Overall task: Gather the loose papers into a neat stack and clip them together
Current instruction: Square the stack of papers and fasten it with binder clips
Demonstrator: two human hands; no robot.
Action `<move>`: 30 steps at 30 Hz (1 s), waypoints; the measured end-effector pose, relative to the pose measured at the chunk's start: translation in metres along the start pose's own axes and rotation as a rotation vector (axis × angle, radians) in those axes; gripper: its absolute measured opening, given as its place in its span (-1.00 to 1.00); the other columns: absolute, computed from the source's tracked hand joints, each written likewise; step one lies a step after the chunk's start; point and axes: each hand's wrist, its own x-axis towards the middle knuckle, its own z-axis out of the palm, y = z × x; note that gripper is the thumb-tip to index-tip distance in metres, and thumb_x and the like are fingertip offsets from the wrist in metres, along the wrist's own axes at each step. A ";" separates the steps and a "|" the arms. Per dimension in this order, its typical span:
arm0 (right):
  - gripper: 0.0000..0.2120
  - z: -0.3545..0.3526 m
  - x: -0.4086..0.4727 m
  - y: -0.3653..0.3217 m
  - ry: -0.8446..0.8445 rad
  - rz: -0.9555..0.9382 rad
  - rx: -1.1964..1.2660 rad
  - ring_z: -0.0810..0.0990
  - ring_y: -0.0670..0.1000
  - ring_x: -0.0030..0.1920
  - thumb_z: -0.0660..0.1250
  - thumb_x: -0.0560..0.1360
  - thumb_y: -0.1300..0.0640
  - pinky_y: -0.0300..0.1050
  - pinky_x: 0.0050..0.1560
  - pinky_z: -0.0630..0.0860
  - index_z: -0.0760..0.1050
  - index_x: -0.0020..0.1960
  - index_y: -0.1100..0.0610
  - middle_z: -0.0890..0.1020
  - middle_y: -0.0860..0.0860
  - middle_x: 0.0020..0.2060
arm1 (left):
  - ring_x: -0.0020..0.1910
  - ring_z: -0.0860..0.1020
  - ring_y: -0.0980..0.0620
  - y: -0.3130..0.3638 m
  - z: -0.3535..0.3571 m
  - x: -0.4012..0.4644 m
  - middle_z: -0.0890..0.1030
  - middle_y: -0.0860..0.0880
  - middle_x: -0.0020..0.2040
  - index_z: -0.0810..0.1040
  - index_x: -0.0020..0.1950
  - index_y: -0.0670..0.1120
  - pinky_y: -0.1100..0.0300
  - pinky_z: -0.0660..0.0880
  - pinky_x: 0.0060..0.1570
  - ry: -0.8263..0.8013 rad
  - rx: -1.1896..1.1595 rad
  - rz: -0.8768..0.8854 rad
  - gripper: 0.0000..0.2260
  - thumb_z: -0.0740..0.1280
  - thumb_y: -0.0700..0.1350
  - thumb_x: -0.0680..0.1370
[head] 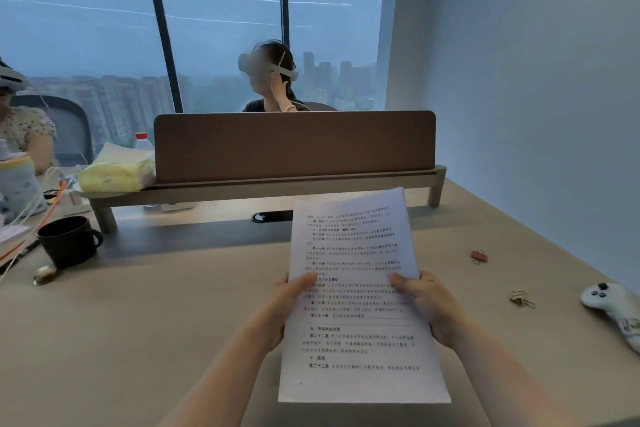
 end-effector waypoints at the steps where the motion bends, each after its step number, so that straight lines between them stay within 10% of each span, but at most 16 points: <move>1: -0.80 -0.005 -0.001 0.003 0.004 0.016 0.009 0.71 0.27 -0.06 0.25 0.60 0.24 0.13 -0.10 0.68 0.58 0.13 0.30 0.70 0.27 0.01 | -0.17 0.71 -0.17 0.000 0.002 0.004 0.71 -0.22 -0.01 0.53 0.21 -0.17 0.01 0.65 -0.26 -0.007 -0.006 0.002 -0.77 0.33 -0.13 0.58; 13: -0.81 -0.035 -0.007 0.026 0.016 0.170 -0.066 0.73 0.19 -0.17 0.28 0.59 0.22 0.01 -0.24 0.66 0.59 0.10 0.29 0.72 0.24 -0.06 | -0.06 0.67 -0.21 -0.012 0.014 0.045 0.71 -0.20 0.02 0.54 0.22 -0.11 -0.31 0.50 0.16 0.051 0.047 0.016 -0.77 0.19 -0.08 0.66; 21: -0.85 -0.041 -0.004 0.030 0.032 0.150 -0.167 0.74 0.12 -0.14 0.31 0.58 0.23 -0.08 -0.22 0.65 0.62 0.08 0.23 0.75 0.13 -0.09 | -0.17 0.70 -0.16 -0.020 0.023 0.060 0.73 -0.16 -0.09 0.59 0.11 -0.11 -0.02 0.63 -0.23 0.123 0.112 0.029 -0.83 0.22 -0.14 0.64; 27: -0.82 -0.057 0.010 0.032 0.100 0.103 -0.305 0.74 0.11 -0.08 0.27 0.60 0.21 -0.03 -0.14 0.65 0.62 0.12 0.16 0.75 0.08 -0.05 | -0.24 0.68 -0.16 -0.027 0.027 0.066 0.73 -0.15 -0.16 0.61 0.03 -0.10 -0.11 0.64 -0.15 0.174 0.139 0.013 -0.85 0.24 -0.17 0.62; 30: -0.80 -0.066 0.019 0.031 0.186 0.104 -0.438 0.69 0.12 -0.32 0.25 0.61 0.17 -0.10 -0.41 0.57 0.64 0.03 0.18 0.75 0.11 -0.18 | -0.24 0.68 -0.14 -0.029 0.028 0.068 0.73 -0.14 -0.16 0.61 0.02 -0.10 -0.04 0.64 -0.21 0.180 0.147 0.024 -0.85 0.24 -0.17 0.62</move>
